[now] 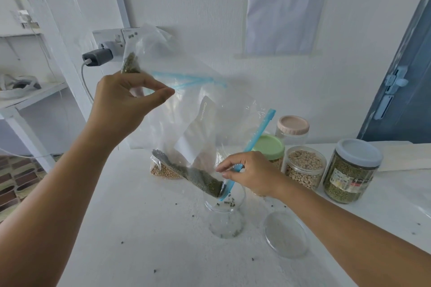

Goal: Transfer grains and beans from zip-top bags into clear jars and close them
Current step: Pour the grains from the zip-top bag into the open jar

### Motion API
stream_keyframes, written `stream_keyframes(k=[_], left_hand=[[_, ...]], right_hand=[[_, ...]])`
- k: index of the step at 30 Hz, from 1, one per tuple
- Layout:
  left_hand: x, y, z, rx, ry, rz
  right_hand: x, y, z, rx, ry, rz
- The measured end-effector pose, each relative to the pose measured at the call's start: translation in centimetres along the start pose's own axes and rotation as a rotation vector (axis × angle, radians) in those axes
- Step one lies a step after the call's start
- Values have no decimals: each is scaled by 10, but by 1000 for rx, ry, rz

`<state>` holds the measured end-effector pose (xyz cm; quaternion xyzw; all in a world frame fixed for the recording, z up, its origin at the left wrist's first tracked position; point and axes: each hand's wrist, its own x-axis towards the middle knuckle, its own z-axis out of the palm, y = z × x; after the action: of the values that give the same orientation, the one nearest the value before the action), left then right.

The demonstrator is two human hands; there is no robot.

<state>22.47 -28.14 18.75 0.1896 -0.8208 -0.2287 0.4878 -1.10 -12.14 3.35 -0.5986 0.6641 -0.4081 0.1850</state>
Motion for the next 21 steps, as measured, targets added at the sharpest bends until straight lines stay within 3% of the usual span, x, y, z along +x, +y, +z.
stream_keyframes(k=[21], left_hand=[[12,10,2,37,-17,101]], right_hand=[[-2,2,4,0,13,-25]])
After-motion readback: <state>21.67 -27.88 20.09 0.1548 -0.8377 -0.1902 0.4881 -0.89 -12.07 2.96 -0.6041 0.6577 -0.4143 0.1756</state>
